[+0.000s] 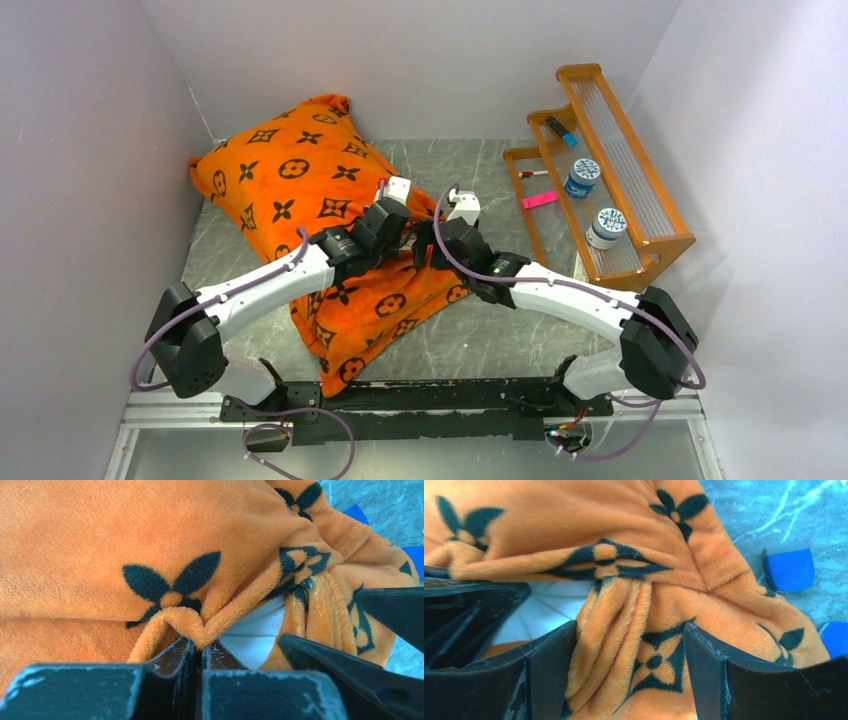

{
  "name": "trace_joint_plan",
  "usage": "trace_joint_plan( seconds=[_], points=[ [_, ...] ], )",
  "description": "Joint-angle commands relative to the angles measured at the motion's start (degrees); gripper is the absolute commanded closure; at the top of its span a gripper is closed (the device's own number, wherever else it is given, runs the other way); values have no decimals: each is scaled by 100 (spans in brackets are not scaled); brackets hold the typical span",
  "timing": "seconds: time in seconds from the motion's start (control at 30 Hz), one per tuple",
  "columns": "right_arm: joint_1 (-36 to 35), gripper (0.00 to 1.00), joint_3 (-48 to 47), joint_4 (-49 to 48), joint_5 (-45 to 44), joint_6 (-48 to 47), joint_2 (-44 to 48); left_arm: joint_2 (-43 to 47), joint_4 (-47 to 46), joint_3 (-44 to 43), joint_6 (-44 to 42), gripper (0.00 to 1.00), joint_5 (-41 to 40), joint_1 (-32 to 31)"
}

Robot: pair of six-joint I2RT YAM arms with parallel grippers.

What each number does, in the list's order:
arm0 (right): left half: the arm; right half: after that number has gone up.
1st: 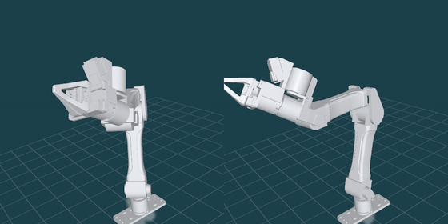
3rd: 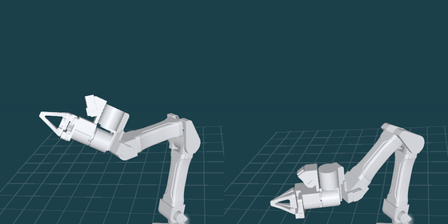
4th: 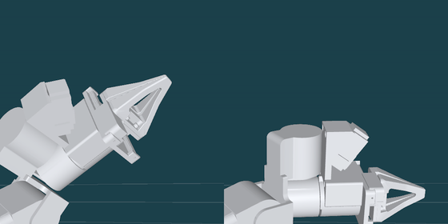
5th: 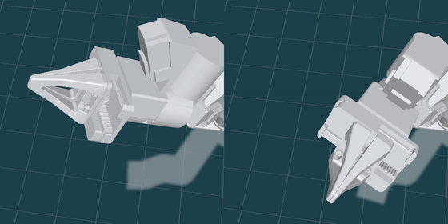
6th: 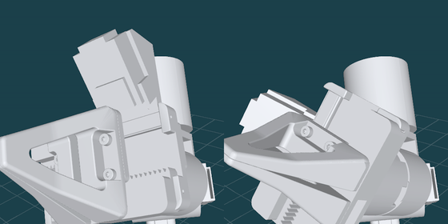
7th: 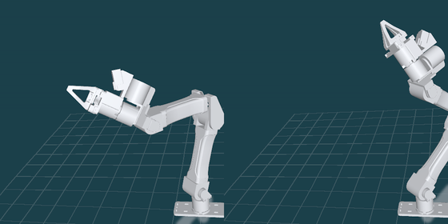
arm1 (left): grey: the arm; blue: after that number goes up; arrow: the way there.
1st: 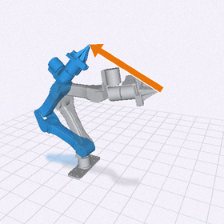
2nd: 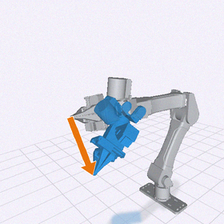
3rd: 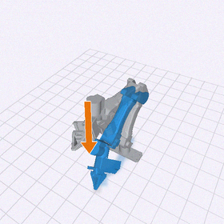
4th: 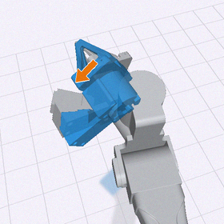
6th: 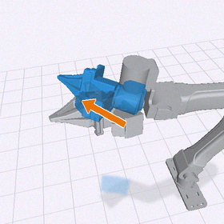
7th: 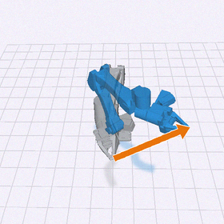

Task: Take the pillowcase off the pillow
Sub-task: Remove the pillow from the pillowcase.

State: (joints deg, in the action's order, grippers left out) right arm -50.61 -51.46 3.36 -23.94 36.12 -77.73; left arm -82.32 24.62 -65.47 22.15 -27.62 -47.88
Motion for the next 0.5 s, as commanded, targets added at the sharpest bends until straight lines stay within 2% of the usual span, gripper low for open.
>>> trace_joint_plan(
  seconds=[0.0, 0.17, 0.47],
  points=[
    [36, 23, -113, 389, -280, -20, -141, 115, 367, 230, -51, 95, -326, 44],
    [44, 31, 309, 658, -302, 47, -158, 173, 393, 283, -6, 95, -571, 46],
    [276, 56, 1373, 969, -535, 448, 544, 396, 278, 506, 114, 95, -920, 50]
  ],
)
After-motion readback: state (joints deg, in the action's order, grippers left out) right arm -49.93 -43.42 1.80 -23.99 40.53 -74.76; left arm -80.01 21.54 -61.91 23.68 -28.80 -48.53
